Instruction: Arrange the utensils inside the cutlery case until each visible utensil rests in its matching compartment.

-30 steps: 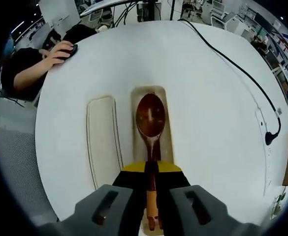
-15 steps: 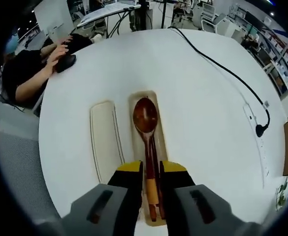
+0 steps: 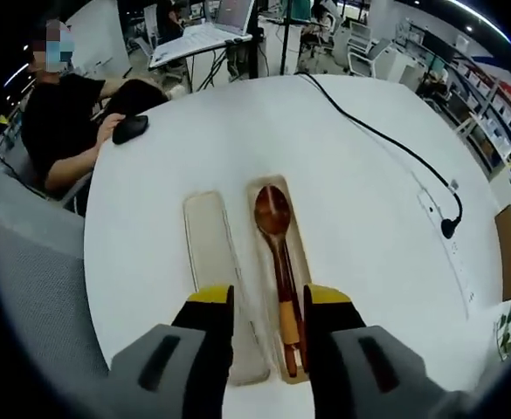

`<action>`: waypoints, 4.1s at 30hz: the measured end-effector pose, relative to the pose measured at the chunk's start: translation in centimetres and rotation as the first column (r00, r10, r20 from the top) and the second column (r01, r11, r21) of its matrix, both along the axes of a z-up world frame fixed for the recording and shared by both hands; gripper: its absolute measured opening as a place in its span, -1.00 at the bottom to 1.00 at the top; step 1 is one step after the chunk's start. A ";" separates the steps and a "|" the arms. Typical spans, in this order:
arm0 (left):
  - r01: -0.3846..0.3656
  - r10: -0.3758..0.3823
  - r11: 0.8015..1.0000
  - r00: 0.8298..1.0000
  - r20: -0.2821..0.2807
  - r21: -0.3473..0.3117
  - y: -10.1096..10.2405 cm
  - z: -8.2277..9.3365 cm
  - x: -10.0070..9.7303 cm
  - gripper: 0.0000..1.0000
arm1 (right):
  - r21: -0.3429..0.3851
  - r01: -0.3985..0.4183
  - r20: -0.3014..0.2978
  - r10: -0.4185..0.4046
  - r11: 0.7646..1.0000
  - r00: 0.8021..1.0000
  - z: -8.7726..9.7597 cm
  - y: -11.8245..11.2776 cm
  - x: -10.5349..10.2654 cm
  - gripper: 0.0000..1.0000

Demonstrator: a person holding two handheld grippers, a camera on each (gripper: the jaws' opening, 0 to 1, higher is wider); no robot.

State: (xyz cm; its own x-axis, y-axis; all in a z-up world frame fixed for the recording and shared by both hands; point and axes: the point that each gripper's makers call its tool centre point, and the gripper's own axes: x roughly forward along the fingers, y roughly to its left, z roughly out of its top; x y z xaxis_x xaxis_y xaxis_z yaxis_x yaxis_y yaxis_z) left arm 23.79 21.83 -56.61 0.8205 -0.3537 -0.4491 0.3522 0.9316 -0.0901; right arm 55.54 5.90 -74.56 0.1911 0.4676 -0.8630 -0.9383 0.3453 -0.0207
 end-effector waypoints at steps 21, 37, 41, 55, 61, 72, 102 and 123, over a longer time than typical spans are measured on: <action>0.084 -0.084 0.996 0.996 0.012 -0.006 -1.2 0.3 1.6 0.57 | 0.082 0.053 0.112 -0.062 0.995 0.992 3.6 -2.9 -4.0 -0.12; 0.099 -0.099 0.994 0.995 0.003 -0.043 -1.1 0.1 2.2 0.70 | 0.200 0.206 0.115 -0.232 0.958 0.966 5.8 -4.7 -7.4 -0.11; 0.101 -0.101 0.994 0.995 -0.002 -0.050 -1.2 0.0 2.2 0.70 | 0.228 0.227 0.119 -0.259 0.947 0.959 6.3 -5.2 -7.6 -0.10; 0.085 -0.077 0.987 0.995 0.061 -0.134 -2.1 2.4 2.3 0.80 | 0.278 0.222 0.155 -0.272 0.934 0.950 6.1 -6.0 -9.3 -0.09; 0.041 -0.030 0.997 0.988 0.154 -0.065 -2.2 4.4 2.6 0.78 | 0.315 0.208 0.151 -0.265 0.926 0.952 6.3 -5.8 -9.9 -0.01; -0.072 0.072 0.997 0.993 0.089 -0.006 -1.3 2.9 2.5 0.82 | 0.368 0.233 0.173 -0.313 0.900 0.934 7.0 -5.8 -9.5 0.07; 0.296 -0.295 0.953 0.955 0.020 -0.063 -2.2 -6.3 16.9 0.64 | 0.202 0.357 0.174 -0.392 0.912 0.903 5.8 -9.1 -11.7 0.10; 0.342 -0.341 0.940 0.939 -0.045 0.007 -2.8 -12.0 21.0 0.56 | 0.156 0.286 0.153 -0.309 0.945 0.939 1.7 -8.1 -10.0 0.00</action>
